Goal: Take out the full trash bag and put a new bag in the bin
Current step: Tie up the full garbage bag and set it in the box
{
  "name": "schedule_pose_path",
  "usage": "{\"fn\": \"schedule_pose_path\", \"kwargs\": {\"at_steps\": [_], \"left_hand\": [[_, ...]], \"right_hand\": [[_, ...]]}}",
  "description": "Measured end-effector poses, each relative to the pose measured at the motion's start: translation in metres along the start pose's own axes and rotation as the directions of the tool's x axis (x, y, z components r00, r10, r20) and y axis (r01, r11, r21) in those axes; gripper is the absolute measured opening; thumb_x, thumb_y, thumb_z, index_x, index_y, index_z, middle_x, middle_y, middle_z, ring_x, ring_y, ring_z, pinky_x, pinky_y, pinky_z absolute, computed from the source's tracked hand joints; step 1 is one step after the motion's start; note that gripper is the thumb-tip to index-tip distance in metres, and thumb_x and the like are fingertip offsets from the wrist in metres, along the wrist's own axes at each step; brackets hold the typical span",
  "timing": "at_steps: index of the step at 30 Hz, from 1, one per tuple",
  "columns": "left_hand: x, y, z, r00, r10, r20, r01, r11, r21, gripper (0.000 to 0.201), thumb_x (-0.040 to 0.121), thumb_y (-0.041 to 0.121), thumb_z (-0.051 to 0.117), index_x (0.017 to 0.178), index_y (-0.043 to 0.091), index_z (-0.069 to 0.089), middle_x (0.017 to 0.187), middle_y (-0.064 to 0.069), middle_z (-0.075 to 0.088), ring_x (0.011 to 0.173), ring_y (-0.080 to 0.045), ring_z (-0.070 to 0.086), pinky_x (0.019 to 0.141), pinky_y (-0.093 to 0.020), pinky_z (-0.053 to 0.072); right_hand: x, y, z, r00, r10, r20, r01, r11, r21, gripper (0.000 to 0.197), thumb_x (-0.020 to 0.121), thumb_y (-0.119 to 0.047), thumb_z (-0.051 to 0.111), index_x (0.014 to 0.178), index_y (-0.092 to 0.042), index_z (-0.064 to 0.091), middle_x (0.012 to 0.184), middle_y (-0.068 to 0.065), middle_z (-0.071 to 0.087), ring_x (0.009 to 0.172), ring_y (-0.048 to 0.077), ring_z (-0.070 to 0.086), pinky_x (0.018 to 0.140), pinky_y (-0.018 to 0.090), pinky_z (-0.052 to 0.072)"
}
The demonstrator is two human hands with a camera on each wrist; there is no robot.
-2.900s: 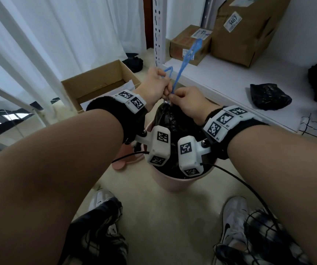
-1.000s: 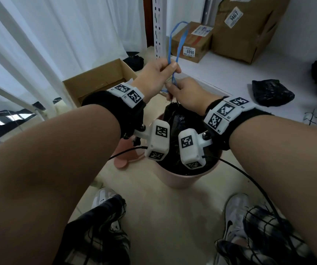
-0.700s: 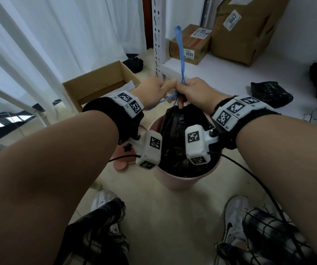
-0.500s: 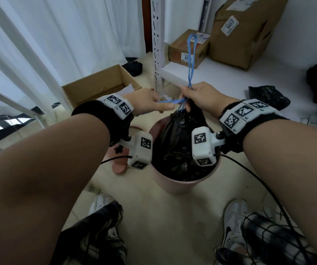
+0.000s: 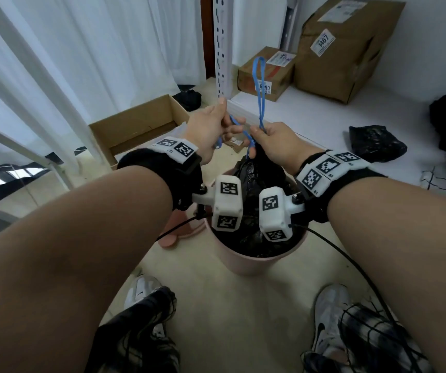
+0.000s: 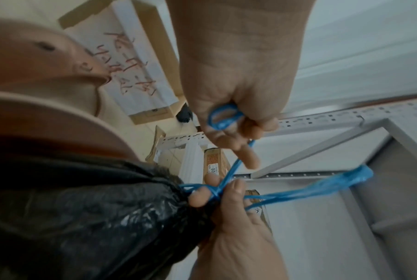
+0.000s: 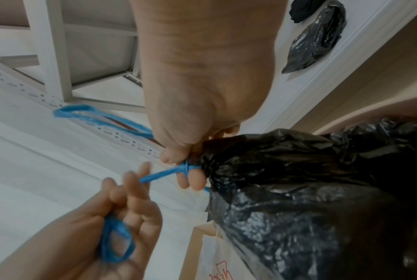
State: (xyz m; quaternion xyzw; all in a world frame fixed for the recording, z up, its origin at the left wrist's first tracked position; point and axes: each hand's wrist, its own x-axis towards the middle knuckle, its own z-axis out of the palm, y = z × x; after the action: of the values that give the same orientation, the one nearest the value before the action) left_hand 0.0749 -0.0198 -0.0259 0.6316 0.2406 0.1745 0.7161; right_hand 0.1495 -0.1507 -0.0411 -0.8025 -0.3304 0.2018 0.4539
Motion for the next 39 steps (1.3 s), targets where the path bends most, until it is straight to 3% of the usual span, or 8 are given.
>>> {"fn": "schedule_pose_path", "kwargs": {"at_steps": [2, 6, 12, 17, 22, 25, 30, 39], "left_hand": [[-0.002, 0.0, 0.002, 0.998, -0.037, 0.044, 0.039, 0.998, -0.045, 0.044, 0.101, 0.035, 0.035, 0.063, 0.012, 0.039, 0.053, -0.001, 0.061, 0.036, -0.008, 0.048, 0.049, -0.023, 0.038], [-0.006, -0.002, 0.001, 0.963, -0.144, 0.229, 0.087, 0.967, 0.239, 0.039, 0.101, 0.031, 0.037, 0.064, 0.019, 0.034, 0.044, 0.006, 0.036, 0.036, -0.008, 0.025, 0.042, -0.02, 0.021], [-0.015, -0.004, 0.001, 0.894, -0.295, 0.337, 0.035, 0.796, 0.604, 0.019, 0.09, 0.002, 0.047, 0.089, 0.013, 0.062, 0.048, -0.001, 0.04, 0.033, -0.006, 0.035, 0.035, -0.013, 0.024], [-0.016, -0.003, 0.002, 0.84, -0.284, 0.463, -0.028, 0.829, 0.558, 0.018, 0.09, 0.001, 0.053, 0.094, 0.015, 0.063, 0.064, -0.001, 0.042, 0.039, -0.003, 0.033, 0.04, -0.013, 0.025], [-0.015, -0.01, 0.004, 0.885, -0.211, 0.415, -0.083, 0.806, 0.585, 0.009, 0.088, 0.015, 0.064, 0.08, 0.019, 0.068, 0.056, 0.001, 0.045, 0.04, -0.004, 0.035, 0.04, -0.013, 0.026], [-0.015, -0.009, 0.009, 0.905, -0.179, 0.386, -0.121, 0.761, 0.637, 0.015, 0.088, 0.011, 0.062, 0.075, 0.019, 0.064, 0.041, 0.011, 0.048, 0.037, -0.001, 0.038, 0.042, -0.012, 0.031], [-0.013, -0.011, 0.013, 0.943, -0.127, 0.307, -0.103, 0.768, 0.633, 0.014, 0.087, 0.009, 0.059, 0.076, 0.018, 0.061, 0.068, 0.002, 0.053, 0.061, -0.004, 0.046, 0.05, -0.008, 0.037], [-0.009, -0.012, 0.014, 0.972, -0.062, 0.227, -0.075, 0.833, 0.548, 0.021, 0.087, 0.012, 0.057, 0.068, 0.02, 0.056, 0.071, 0.004, 0.052, 0.066, 0.002, 0.047, 0.056, -0.008, 0.037]], "right_hand": [[0.004, 0.004, 0.0, 1.0, 0.019, -0.023, -0.019, 1.0, -0.002, 0.046, 0.102, -0.021, 0.035, 0.065, -0.012, 0.061, 0.038, -0.013, 0.057, 0.043, -0.009, 0.052, 0.057, 0.005, 0.038], [0.004, 0.007, -0.004, 0.999, 0.049, -0.01, -0.049, 0.998, 0.051, 0.042, 0.101, -0.02, 0.036, 0.068, -0.017, 0.061, 0.039, -0.015, 0.06, 0.047, -0.009, 0.054, 0.059, 0.001, 0.04], [-0.003, 0.006, -0.016, 0.989, 0.092, 0.113, -0.106, 0.987, 0.125, 0.036, 0.1, -0.018, 0.04, 0.075, -0.016, 0.065, 0.067, 0.002, 0.067, 0.074, 0.018, 0.058, 0.09, 0.035, 0.046], [-0.007, 0.0, -0.026, 0.969, 0.104, 0.223, -0.123, 0.99, 0.07, 0.028, 0.098, -0.021, 0.048, 0.078, -0.019, 0.068, 0.074, 0.004, 0.062, 0.068, 0.013, 0.052, 0.071, 0.023, 0.045], [-0.01, 0.0, -0.03, 0.963, 0.13, 0.235, -0.172, 0.971, 0.166, 0.015, 0.091, -0.009, 0.058, 0.08, -0.01, 0.067, 0.061, -0.001, 0.064, 0.049, 0.003, 0.05, 0.048, 0.01, 0.043], [-0.01, 0.002, -0.032, 0.967, 0.099, 0.235, -0.151, 0.965, 0.216, 0.01, 0.085, -0.002, 0.063, 0.078, -0.006, 0.068, 0.064, 0.006, 0.062, 0.047, 0.005, 0.052, 0.05, 0.013, 0.045], [-0.007, 0.005, -0.031, 0.987, 0.044, 0.152, -0.07, 0.983, 0.169, 0.013, 0.076, 0.002, 0.071, 0.077, -0.011, 0.071, 0.061, -0.004, 0.067, 0.056, 0.004, 0.06, 0.058, 0.015, 0.05], [-0.001, 0.004, -0.018, 0.99, -0.041, -0.138, 0.037, 0.999, -0.029, 0.014, 0.072, -0.005, 0.076, 0.075, -0.011, 0.064, 0.063, -0.002, 0.057, 0.057, 0.007, 0.055, 0.062, 0.019, 0.048]]}}
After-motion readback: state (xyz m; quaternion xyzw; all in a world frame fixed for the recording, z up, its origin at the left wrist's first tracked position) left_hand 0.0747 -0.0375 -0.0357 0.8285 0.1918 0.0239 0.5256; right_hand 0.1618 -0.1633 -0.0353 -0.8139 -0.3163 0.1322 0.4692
